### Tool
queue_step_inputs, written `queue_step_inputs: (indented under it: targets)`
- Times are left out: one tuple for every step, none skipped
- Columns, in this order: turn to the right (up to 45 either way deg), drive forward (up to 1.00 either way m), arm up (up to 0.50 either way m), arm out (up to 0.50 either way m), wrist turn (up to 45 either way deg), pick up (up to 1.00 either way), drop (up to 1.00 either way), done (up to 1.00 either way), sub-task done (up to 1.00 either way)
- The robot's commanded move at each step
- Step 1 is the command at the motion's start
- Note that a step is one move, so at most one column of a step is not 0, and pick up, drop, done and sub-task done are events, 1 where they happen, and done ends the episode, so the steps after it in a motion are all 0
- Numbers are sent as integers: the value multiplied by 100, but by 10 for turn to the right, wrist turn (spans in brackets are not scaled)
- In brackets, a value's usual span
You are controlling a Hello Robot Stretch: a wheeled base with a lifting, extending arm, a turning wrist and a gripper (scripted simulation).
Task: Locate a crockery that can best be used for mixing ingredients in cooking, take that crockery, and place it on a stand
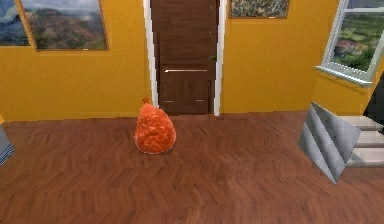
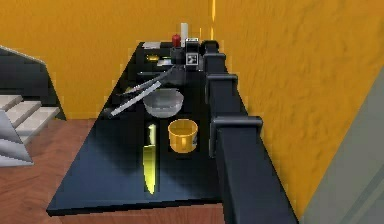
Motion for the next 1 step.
queue_step_inputs:
  targets:
    - [0,0,0,0,450,0,0,0,0]
